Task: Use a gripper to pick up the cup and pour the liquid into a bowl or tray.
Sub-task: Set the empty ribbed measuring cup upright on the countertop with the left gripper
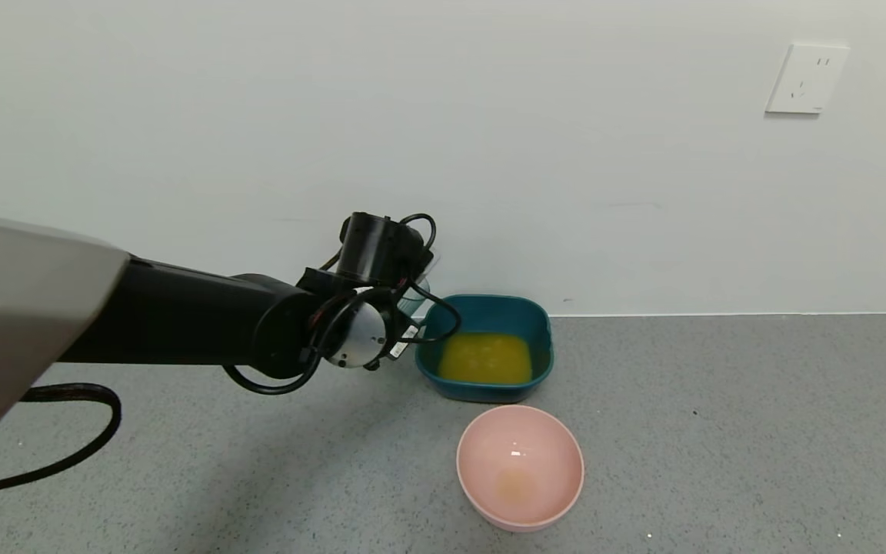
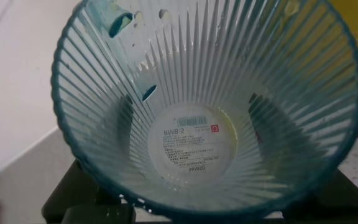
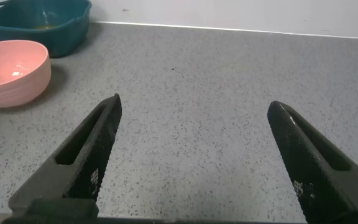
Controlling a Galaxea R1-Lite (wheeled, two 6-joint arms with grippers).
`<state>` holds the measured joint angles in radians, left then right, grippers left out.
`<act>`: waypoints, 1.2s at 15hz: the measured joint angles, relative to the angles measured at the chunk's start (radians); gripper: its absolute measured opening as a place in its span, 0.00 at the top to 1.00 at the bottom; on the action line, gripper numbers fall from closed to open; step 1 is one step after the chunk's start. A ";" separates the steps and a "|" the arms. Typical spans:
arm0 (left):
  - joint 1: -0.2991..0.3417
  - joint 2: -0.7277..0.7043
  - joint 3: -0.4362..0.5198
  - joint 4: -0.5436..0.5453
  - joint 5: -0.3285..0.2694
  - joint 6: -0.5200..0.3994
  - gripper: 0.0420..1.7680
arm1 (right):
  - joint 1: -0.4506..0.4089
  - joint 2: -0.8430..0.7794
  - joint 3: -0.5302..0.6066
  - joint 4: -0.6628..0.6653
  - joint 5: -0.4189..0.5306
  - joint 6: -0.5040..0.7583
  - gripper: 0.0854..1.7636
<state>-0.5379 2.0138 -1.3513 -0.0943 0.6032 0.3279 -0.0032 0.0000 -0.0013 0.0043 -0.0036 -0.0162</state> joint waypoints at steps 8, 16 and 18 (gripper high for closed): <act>0.117 -0.126 0.162 -0.046 -0.114 -0.344 0.28 | 0.000 0.000 0.000 0.000 -0.001 0.000 0.03; 0.191 -0.135 0.354 -0.307 -0.140 -0.431 0.28 | 0.000 0.000 0.000 0.000 0.000 0.000 0.03; 0.211 -0.135 0.369 -0.308 -0.200 -0.452 0.28 | 0.000 0.000 0.000 0.000 -0.001 0.000 0.03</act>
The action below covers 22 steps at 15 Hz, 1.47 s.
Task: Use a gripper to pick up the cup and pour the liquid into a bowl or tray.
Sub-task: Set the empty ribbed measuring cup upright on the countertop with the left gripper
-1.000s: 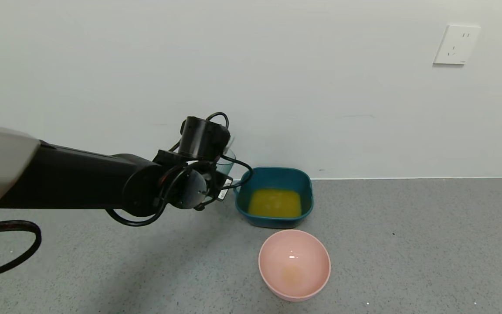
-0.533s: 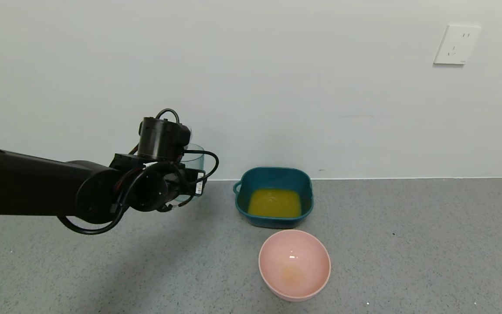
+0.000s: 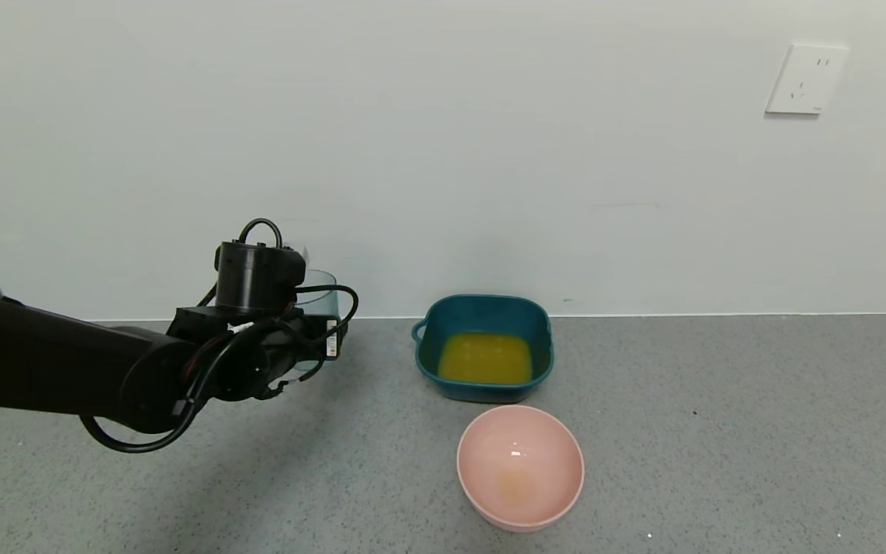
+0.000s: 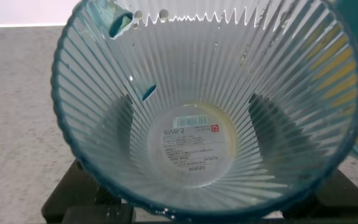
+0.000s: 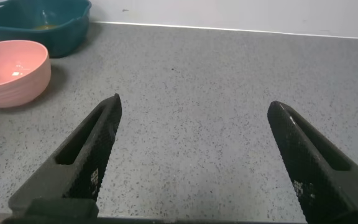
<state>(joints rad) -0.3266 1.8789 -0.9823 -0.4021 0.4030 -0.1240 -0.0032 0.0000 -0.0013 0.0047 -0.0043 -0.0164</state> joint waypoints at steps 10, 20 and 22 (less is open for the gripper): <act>0.051 0.028 0.004 -0.001 -0.074 -0.001 0.28 | 0.000 0.000 0.000 0.000 0.000 0.000 0.03; 0.051 0.172 -0.016 -0.001 -0.076 0.000 0.28 | 0.000 0.000 0.000 0.000 0.000 0.000 0.03; 0.049 0.189 -0.016 -0.002 -0.077 -0.001 0.28 | 0.000 0.000 0.000 0.000 0.000 0.000 0.03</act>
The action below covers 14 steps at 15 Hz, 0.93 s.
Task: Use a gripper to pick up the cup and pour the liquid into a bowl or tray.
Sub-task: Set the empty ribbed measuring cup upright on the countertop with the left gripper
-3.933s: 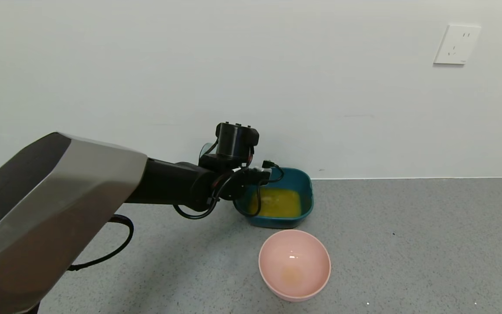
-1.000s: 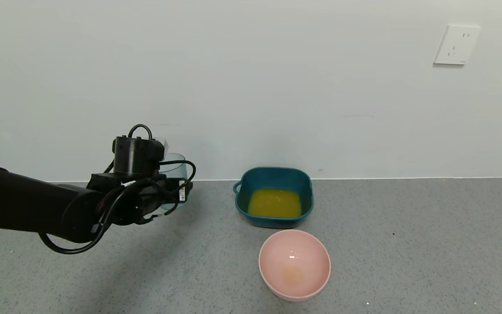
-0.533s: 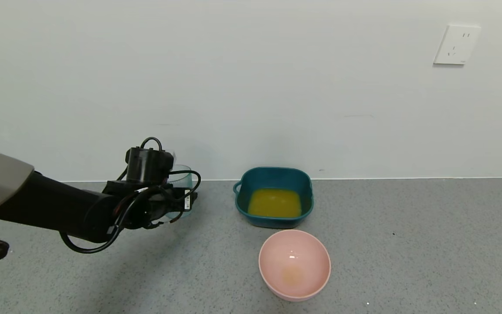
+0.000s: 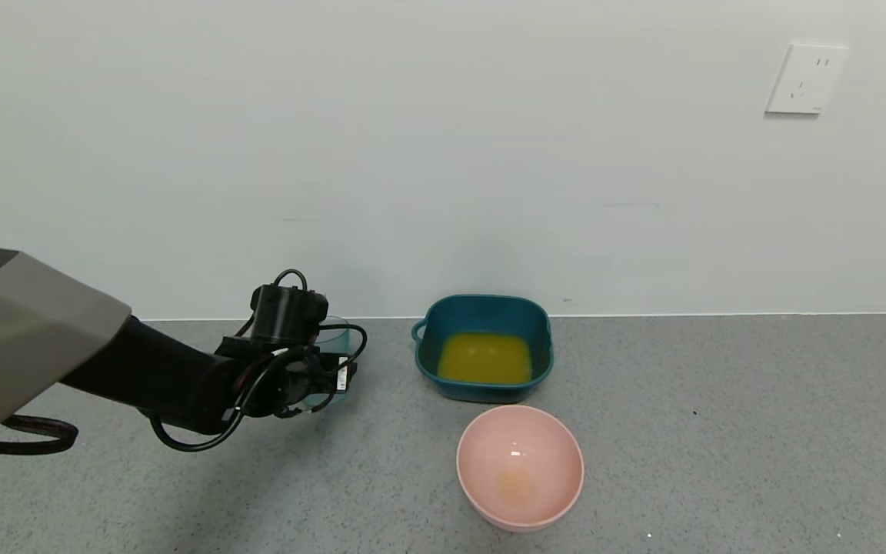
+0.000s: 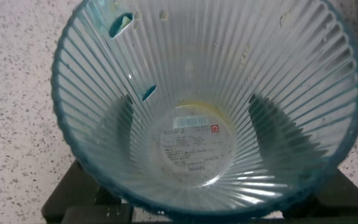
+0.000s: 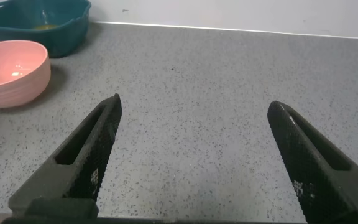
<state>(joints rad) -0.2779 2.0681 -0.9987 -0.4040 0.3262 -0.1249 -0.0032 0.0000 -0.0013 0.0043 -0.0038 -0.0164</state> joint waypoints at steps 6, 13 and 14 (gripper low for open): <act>0.000 0.027 0.000 -0.006 -0.011 -0.001 0.28 | 0.000 0.000 0.000 0.000 0.000 0.000 0.03; 0.000 0.041 0.004 -0.029 -0.009 0.000 0.28 | 0.000 0.000 0.000 0.000 0.000 0.000 0.03; 0.000 0.045 0.004 -0.029 -0.009 0.000 0.28 | 0.000 0.000 0.000 0.000 0.000 0.000 0.03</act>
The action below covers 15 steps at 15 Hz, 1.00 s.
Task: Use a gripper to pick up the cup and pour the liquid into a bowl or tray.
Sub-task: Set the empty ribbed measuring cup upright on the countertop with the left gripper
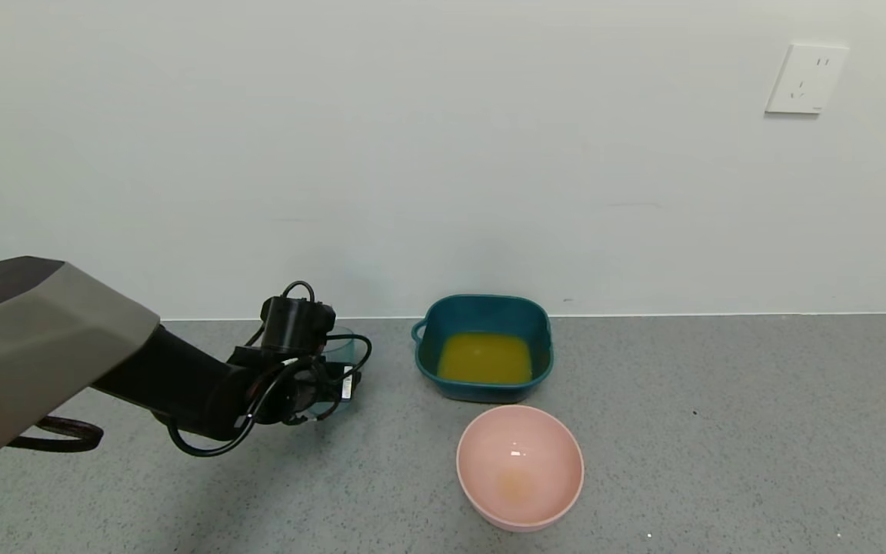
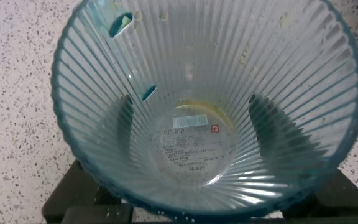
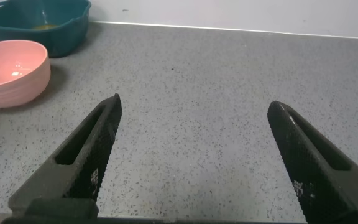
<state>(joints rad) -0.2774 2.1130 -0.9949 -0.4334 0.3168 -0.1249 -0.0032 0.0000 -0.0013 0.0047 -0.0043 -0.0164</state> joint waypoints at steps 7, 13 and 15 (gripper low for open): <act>0.000 0.009 -0.001 0.000 0.000 0.000 0.28 | 0.000 0.000 0.000 0.000 0.000 0.000 0.03; 0.000 0.016 -0.001 0.000 0.003 0.000 0.22 | 0.000 0.000 0.000 0.000 0.000 0.000 0.03; 0.000 0.017 -0.002 -0.001 0.003 -0.001 0.17 | 0.000 0.000 0.000 0.000 0.000 0.000 0.03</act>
<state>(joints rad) -0.2774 2.1298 -0.9966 -0.4343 0.3202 -0.1255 -0.0032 0.0000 -0.0017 0.0043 -0.0038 -0.0164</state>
